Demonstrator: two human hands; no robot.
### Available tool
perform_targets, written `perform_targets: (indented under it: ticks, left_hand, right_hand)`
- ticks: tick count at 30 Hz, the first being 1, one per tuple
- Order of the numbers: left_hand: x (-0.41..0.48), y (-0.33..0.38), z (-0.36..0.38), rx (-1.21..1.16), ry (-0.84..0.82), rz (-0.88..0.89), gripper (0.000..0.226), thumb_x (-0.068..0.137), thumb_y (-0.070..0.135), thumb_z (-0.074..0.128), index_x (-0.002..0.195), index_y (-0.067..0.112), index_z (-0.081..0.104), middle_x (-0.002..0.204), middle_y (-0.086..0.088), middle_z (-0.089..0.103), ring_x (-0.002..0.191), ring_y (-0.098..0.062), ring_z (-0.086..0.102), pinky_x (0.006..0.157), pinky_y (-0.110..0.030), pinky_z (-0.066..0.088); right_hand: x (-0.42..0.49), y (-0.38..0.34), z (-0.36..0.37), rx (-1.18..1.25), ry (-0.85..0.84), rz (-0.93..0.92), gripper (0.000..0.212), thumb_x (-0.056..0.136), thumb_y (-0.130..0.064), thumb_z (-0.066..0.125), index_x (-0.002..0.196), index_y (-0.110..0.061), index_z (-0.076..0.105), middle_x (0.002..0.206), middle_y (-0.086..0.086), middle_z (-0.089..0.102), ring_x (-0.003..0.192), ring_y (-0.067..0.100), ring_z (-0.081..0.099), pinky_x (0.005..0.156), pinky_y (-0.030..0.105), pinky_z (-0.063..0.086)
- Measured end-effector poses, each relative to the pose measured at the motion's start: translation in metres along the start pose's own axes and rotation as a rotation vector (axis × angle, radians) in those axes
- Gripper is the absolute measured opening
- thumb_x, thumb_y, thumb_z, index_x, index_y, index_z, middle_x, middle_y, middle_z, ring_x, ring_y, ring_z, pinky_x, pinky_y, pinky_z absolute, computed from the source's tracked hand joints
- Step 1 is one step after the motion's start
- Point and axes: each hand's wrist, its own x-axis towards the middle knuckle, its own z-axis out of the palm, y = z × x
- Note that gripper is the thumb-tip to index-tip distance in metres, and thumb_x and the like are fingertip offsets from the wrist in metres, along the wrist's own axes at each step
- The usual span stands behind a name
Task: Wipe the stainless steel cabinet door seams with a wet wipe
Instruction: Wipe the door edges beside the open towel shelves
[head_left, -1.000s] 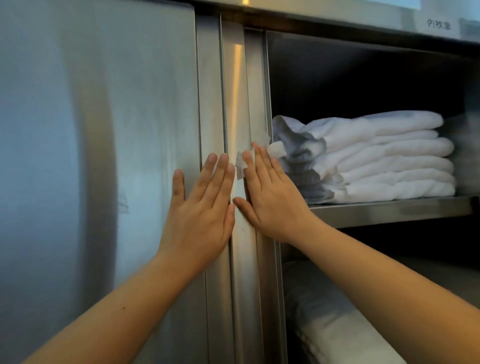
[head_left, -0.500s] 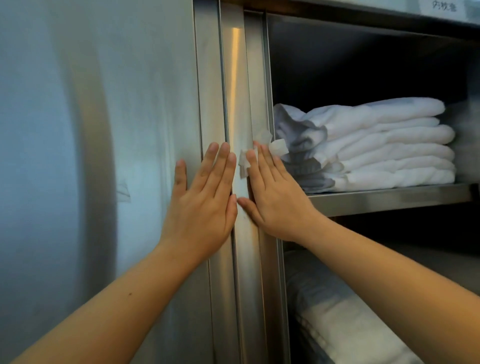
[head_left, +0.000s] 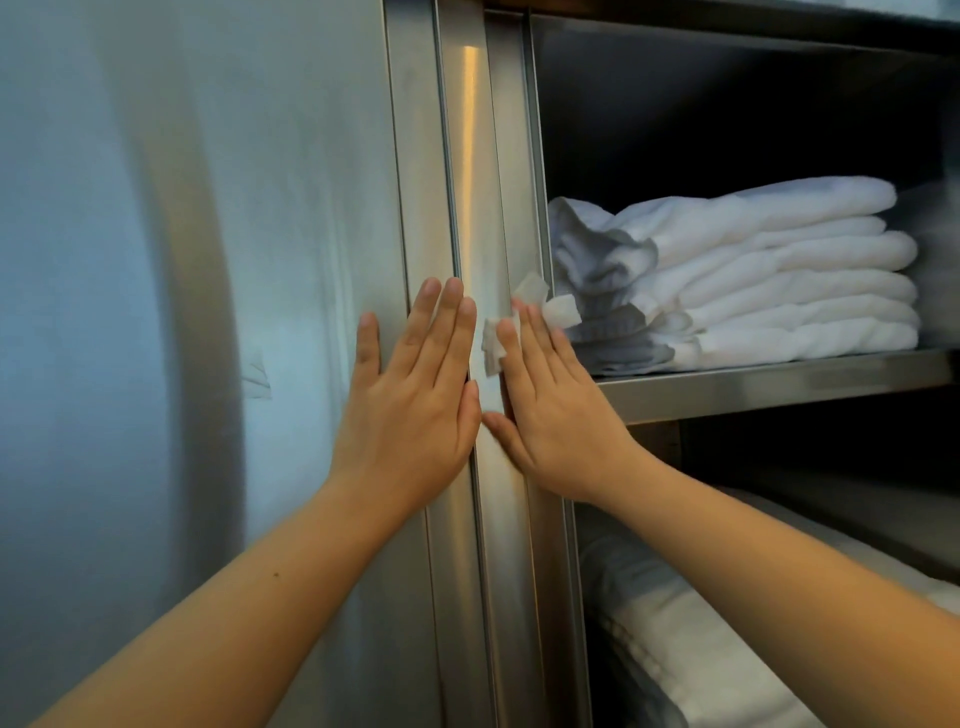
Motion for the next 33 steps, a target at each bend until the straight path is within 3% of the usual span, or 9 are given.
perform_targets:
  ticks: [4, 8, 18, 25, 30, 33]
  left_hand:
    - [-0.001, 0.001, 0.0, -0.006, 0.004, 0.002, 0.057, 0.093, 0.029, 0.025, 0.143, 0.003, 0.022, 0.151, -0.014, 0.021, 0.14, -0.028, 0.017, 0.111, -0.054, 0.013]
    - [0.0, 0.001, 0.0, -0.01, -0.001, 0.005, 0.056, 0.093, 0.028, 0.025, 0.144, 0.003, 0.021, 0.152, -0.014, 0.019, 0.141, -0.027, 0.015, 0.111, -0.054, 0.012]
    - [-0.038, 0.018, -0.002, -0.07, -0.075, 0.0, 0.057, 0.092, 0.029, 0.029, 0.143, 0.004, 0.018, 0.151, -0.016, 0.022, 0.14, -0.029, 0.017, 0.109, -0.056, 0.011]
    - [-0.07, 0.035, 0.001, -0.058, -0.114, -0.03, 0.058, 0.092, 0.028, 0.031, 0.143, 0.002, 0.024, 0.15, -0.016, 0.023, 0.139, -0.029, 0.019, 0.109, -0.056, 0.011]
    - [-0.09, 0.043, 0.005, -0.048, -0.111, -0.029, 0.058, 0.093, 0.028, 0.034, 0.143, 0.002, 0.024, 0.15, -0.016, 0.024, 0.139, -0.026, 0.016, 0.11, -0.054, 0.009]
    - [-0.103, 0.047, 0.007, -0.064, -0.104, -0.025, 0.057, 0.093, 0.028, 0.035, 0.143, 0.003, 0.022, 0.15, -0.016, 0.024, 0.138, -0.026, 0.012, 0.11, -0.053, 0.006]
  right_hand:
    - [0.026, 0.008, -0.007, -0.009, 0.002, 0.048, 0.074, 0.097, -0.048, 0.026, 0.142, -0.001, -0.01, 0.153, 0.024, -0.008, 0.143, 0.032, -0.009, 0.117, 0.036, -0.006]
    - [0.042, 0.011, -0.01, 0.03, 0.067, 0.069, 0.074, 0.098, -0.045, 0.03, 0.144, 0.001, -0.005, 0.153, 0.023, -0.006, 0.143, 0.031, -0.007, 0.116, 0.035, -0.007]
    - [-0.039, -0.02, 0.017, 0.027, 0.071, 0.013, 0.069, 0.095, -0.04, 0.03, 0.14, 0.011, 0.017, 0.147, 0.034, 0.016, 0.139, 0.042, 0.015, 0.116, 0.045, 0.011]
    - [-0.085, -0.042, 0.035, 0.034, 0.065, 0.022, 0.066, 0.095, -0.039, 0.031, 0.138, 0.01, 0.019, 0.144, 0.036, 0.021, 0.136, 0.045, 0.021, 0.114, 0.048, 0.017]
    - [-0.111, -0.053, 0.044, 0.04, 0.028, 0.04, 0.068, 0.094, -0.038, 0.032, 0.138, 0.011, 0.016, 0.144, 0.034, 0.021, 0.136, 0.044, 0.021, 0.113, 0.047, 0.018]
    - [-0.123, -0.058, 0.049, 0.017, 0.015, 0.043, 0.071, 0.096, -0.04, 0.028, 0.142, 0.007, 0.001, 0.145, 0.032, 0.016, 0.137, 0.042, 0.018, 0.114, 0.045, 0.016]
